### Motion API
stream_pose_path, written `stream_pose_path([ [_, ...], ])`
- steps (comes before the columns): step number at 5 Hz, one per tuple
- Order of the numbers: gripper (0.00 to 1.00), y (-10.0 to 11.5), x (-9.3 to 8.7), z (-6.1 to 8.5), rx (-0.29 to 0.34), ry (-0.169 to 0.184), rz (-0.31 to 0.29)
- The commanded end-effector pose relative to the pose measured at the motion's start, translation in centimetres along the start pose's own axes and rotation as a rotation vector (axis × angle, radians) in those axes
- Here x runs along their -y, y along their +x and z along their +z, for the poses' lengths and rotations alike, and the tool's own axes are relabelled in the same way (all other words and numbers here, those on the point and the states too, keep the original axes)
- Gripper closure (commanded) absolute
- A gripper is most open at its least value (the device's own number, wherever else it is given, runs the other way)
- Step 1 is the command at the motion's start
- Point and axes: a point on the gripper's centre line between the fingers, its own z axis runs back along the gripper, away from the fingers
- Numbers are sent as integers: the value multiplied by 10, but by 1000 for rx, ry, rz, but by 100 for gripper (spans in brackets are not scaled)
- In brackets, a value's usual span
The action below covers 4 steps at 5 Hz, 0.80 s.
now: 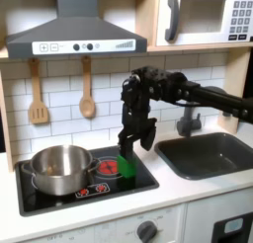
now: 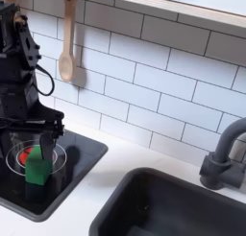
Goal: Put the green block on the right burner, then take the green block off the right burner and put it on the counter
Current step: 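Take the green block off the right burner and put it on the counter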
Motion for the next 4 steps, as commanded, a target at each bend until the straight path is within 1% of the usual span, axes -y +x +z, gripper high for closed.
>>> stream_pose_path([
  [1,0,6,-2,-6,6,19,37],
  [2,0,7,-3,-12,-4,16,52],
  [3,0,11,-1,-14,-3,12,52],
  [4,0,15,0,-23,-20,17,51],
])
